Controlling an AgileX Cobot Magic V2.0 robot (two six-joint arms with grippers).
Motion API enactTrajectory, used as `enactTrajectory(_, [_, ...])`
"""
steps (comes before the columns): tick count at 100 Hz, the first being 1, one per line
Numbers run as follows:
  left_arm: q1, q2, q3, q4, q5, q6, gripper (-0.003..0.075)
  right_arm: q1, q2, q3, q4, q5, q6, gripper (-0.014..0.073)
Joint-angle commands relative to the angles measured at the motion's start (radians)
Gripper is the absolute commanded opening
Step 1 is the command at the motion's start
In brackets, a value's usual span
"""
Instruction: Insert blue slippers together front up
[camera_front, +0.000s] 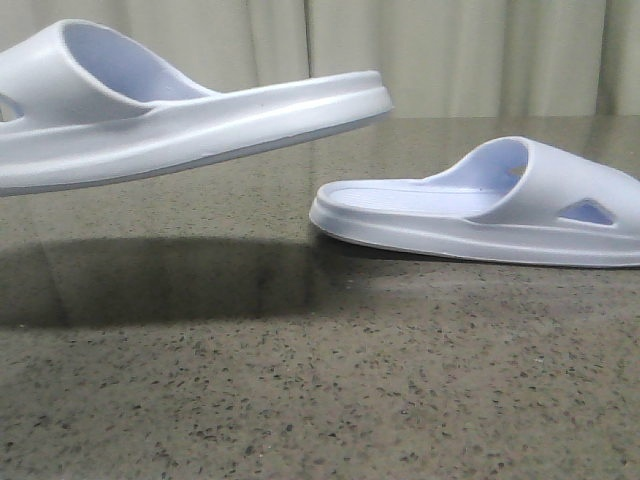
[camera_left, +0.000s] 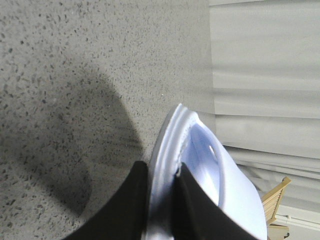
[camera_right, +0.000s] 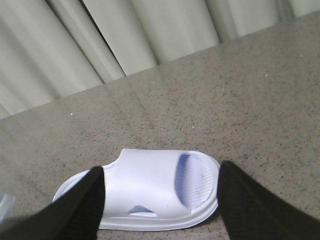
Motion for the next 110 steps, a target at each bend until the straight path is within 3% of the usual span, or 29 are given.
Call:
enactTrajectory(1, [-0.006, 0.004, -0.028, -0.051, 0.005, 0.006, 0.0028, 0.000, 0.081, -0.023, -0.005, -0.147, 0.046, 0.0414])
enactTrajectory(35, [-0.006, 0.004, -0.028, -0.049, 0.005, 0.013, 0.0028, 0.000, 0.366, -0.025, 0.160, -0.268, 0.056, 0.0413])
enactTrajectory(110, [-0.006, 0.004, -0.028, -0.049, 0.005, 0.013, 0.0028, 0.000, 0.680, -0.027, 0.215, -0.401, 0.056, 0.0413])
